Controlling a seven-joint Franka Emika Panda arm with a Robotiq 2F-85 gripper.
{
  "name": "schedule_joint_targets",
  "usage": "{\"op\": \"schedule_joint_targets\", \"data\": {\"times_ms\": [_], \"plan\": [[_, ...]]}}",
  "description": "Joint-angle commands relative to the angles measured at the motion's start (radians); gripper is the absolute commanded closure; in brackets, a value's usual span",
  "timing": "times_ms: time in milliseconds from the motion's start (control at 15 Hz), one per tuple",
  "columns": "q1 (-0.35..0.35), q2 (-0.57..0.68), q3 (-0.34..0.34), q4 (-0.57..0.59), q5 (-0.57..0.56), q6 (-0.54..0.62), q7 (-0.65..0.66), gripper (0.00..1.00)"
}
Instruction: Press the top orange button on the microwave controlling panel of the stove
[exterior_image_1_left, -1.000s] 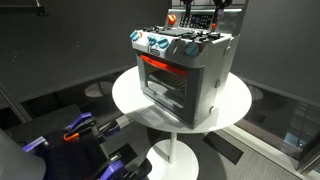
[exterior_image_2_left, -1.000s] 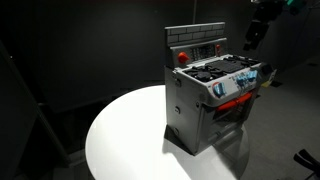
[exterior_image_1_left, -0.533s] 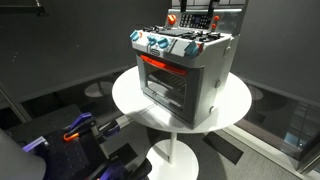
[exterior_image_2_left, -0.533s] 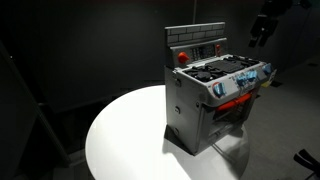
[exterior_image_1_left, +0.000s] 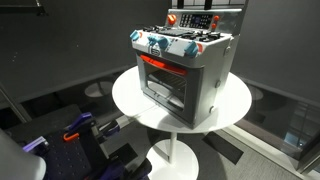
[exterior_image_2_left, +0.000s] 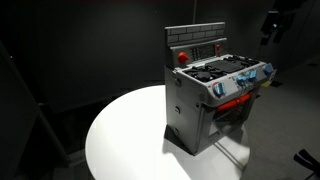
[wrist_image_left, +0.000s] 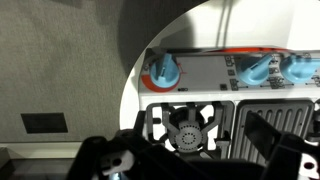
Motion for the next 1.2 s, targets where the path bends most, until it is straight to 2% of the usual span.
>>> {"op": "schedule_joint_targets", "data": {"times_ms": [0, 200, 1133], "plan": [[0.012, -0.054, -0.005, -0.032, -0.033, -0.036, 0.052, 0.0], [0.022, -0.055, -0.008, -0.027, -0.018, -0.044, 0.01, 0.0], [0.022, -0.027, -0.012, -0.015, -0.013, -0.028, 0.016, 0.0]]}}
